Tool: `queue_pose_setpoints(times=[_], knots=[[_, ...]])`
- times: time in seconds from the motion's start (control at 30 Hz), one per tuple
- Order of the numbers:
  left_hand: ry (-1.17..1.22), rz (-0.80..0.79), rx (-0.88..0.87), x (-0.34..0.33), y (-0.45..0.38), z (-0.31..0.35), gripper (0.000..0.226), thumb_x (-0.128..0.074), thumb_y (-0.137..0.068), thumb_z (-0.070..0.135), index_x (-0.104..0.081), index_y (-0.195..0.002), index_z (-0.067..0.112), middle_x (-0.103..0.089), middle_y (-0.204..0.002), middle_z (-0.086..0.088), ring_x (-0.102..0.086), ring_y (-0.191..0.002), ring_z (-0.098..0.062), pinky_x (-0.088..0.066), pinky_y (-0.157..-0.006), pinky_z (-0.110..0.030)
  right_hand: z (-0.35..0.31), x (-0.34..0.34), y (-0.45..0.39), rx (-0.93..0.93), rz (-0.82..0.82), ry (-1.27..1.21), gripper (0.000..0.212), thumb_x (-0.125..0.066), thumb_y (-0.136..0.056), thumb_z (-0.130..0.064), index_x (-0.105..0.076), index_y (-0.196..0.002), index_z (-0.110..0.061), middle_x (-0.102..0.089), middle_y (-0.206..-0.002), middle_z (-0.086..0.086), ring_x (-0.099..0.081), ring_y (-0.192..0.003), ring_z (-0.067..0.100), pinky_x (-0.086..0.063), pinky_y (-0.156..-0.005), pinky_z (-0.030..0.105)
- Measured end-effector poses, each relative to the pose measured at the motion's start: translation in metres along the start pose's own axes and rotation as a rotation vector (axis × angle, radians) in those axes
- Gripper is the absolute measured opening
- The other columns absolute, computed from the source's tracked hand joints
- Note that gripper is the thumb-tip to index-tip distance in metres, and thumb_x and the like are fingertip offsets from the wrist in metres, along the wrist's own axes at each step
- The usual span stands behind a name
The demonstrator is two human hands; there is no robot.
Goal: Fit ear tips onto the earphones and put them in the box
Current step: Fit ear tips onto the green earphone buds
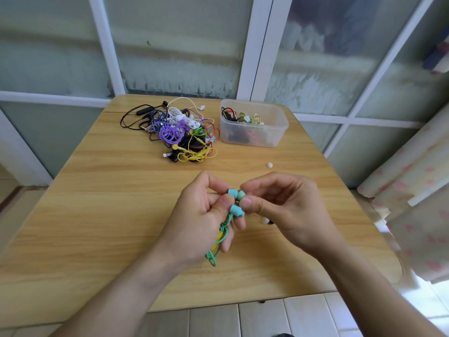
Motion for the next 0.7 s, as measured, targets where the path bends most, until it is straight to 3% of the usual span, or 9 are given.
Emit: queue_pose_setpoints(times=[0.23, 0.4, 0.57, 0.7], knots=[[0.127, -0.257, 0.171, -0.011, 0.003, -0.009, 0.021, -0.043, -0.095, -0.008, -0.033, -0.088, 0.009, -0.057, -0.058, -0.018, -0.038, -0.027, -0.014, -0.030, -0.035, -0.013, 0.001, -0.004, 0.001, -0.005, -0.130, -0.043, 0.015, -0.076, -0.064, -0.003, -0.077, -0.079, -0.006, -0.076, -0.077, 0.006, -0.071, -0.071, 0.012, -0.054, -0.064, 0.018], [0.380, -0.406, 0.288, -0.022, 0.008, -0.016, 0.037, -0.035, -0.074, -0.020, -0.038, -0.087, 0.015, -0.054, -0.058, -0.019, -0.037, -0.024, -0.012, -0.029, -0.030, -0.011, 0.003, -0.008, 0.003, -0.037, -0.213, -0.107, 0.014, -0.077, -0.063, -0.008, -0.079, -0.074, -0.016, -0.075, -0.078, 0.004, -0.071, -0.076, 0.014, -0.055, -0.071, 0.023], [0.340, -0.431, 0.289, -0.024, 0.010, -0.015, 0.020, -0.049, -0.084, -0.001, -0.037, -0.085, 0.015, -0.055, -0.057, -0.019, -0.037, -0.024, -0.012, -0.027, -0.030, -0.009, 0.007, -0.009, 0.005, -0.060, -0.238, -0.118, 0.017, -0.085, -0.061, -0.024, -0.079, -0.076, -0.019, -0.075, -0.080, 0.004, -0.070, -0.076, 0.015, -0.055, -0.072, 0.024], [0.195, -0.383, 0.210, -0.020, 0.008, -0.008, 0.022, -0.052, -0.093, 0.004, -0.032, -0.086, 0.011, -0.057, -0.056, -0.018, -0.037, -0.024, -0.013, -0.028, -0.032, -0.010, 0.018, -0.015, 0.006, -0.157, -0.265, -0.215, 0.029, -0.091, -0.056, -0.034, -0.079, -0.077, -0.019, -0.076, -0.083, 0.007, -0.072, -0.079, 0.018, -0.057, -0.075, 0.028]])
Point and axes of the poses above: each hand's wrist, its own y-axis away from the middle knuckle, its own x-axis out of the back of the hand, z = x × y, the point moved 9 cm from there along -y, towards the middle knuckle
